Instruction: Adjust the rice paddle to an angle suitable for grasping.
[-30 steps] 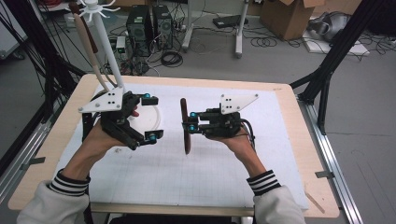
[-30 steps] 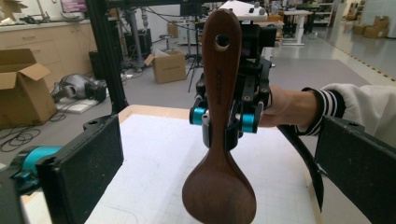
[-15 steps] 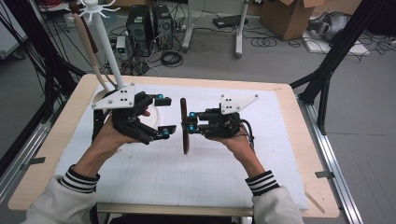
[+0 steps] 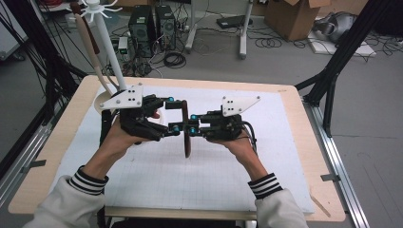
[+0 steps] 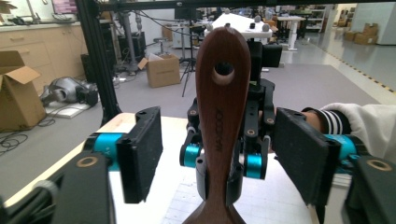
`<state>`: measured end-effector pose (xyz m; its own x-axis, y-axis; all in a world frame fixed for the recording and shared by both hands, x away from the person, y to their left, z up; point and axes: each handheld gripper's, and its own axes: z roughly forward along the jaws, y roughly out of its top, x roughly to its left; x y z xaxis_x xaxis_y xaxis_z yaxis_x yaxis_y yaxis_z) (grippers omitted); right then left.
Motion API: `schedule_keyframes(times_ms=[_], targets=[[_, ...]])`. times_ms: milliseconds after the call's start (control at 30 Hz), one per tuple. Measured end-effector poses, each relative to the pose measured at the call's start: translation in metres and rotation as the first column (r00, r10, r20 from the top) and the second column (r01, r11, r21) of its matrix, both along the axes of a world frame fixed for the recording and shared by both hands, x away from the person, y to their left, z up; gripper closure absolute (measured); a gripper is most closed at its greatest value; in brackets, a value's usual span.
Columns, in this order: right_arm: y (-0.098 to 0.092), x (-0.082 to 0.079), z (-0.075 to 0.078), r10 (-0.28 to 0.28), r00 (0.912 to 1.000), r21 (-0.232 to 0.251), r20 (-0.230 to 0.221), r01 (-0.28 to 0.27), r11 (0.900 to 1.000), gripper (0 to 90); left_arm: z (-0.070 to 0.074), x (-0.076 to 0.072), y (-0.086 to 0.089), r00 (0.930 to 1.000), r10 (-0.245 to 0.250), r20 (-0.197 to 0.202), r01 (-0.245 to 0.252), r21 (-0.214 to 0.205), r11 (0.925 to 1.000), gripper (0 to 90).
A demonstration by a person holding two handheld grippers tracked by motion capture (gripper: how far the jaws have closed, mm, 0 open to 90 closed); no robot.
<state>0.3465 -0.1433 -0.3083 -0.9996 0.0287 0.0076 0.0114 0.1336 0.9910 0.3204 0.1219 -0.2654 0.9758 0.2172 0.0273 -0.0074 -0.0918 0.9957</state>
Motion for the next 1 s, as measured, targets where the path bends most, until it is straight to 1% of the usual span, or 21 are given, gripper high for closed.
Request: schedule_keyframes(times_ms=[133, 233, 333, 367, 500, 533, 633, 767, 900, 933, 1000], targets=[[-0.0001, 0.0001, 0.0002, 0.002, 1.0000, 0.006, 0.002, -0.002, 1.0000, 78.3, 0.0008, 0.0001, -0.0018, 1.0000, 0.006, -0.005, -0.006, 0.001, 1.0000, 40.4], [-0.0002, -0.0005, 0.0004, 0.003, 1.0000, 0.006, 0.003, -0.003, 1.0000, 78.3, 0.0013, 0.0006, -0.0018, 1.0000, 0.002, -0.007, -0.002, -0.010, 1.0000, 44.0], [-0.0003, -0.0005, 0.0003, 0.005, 1.0000, 0.005, 0.003, -0.005, 1.0000, 78.3, 0.0024, 0.0002, -0.0019, 1.0000, 0.000, 0.003, 0.000, -0.011, 0.9999, 48.1], [-0.0003, -0.0009, 0.0003, 0.010, 0.9999, 0.001, -0.003, -0.010, 1.0000, 78.3, 0.0027, -0.0002, -0.0023, 1.0000, 0.003, -0.002, -0.003, -0.016, 0.9999, 48.9], [0.0005, -0.0001, 0.0000, 0.011, 0.9999, 0.003, 0.003, -0.011, 0.9999, 78.3, 0.0036, -0.0013, -0.0041, 0.9999, 0.011, 0.006, -0.011, -0.001, 0.9999, 50.9], [0.0005, -0.0005, -0.0002, 0.009, 1.0000, -0.001, -0.003, -0.009, 1.0000, 78.3, 0.0035, -0.0016, -0.0049, 0.9999, 0.009, 0.007, -0.009, -0.005, 0.9999, 51.6], [0.0011, -0.0005, -0.0001, 0.013, 0.9999, 0.003, 0.000, -0.013, 0.9999, 78.3, 0.0036, -0.0017, -0.0055, 0.9999, 0.012, 0.011, -0.012, 0.000, 0.9999, 55.5], [0.0008, -0.0007, 0.0000, 0.012, 0.9999, 0.007, 0.002, -0.012, 0.9999, 78.3, 0.0036, -0.0021, -0.0055, 0.9999, 0.014, 0.004, -0.014, 0.001, 0.9999, 59.7], [0.0012, -0.0003, -0.0001, 0.011, 0.9999, 0.009, 0.005, -0.011, 0.9999, 78.3, 0.0039, -0.0025, -0.0053, 0.9998, 0.012, 0.012, -0.012, 0.002, 0.9999, 64.6], [0.0010, -0.0005, -0.0001, 0.012, 0.9999, 0.008, -0.001, -0.012, 0.9999, 78.3, 0.0040, -0.0027, -0.0055, 0.9998, 0.012, 0.012, -0.012, 0.003, 0.9999, 66.5], [0.0013, -0.0004, -0.0004, 0.017, 0.9998, 0.009, -0.006, -0.017, 0.9998, 78.3, 0.0042, -0.0033, -0.0057, 0.9997, 0.020, 0.014, -0.020, 0.003, 0.9998, 67.0]])
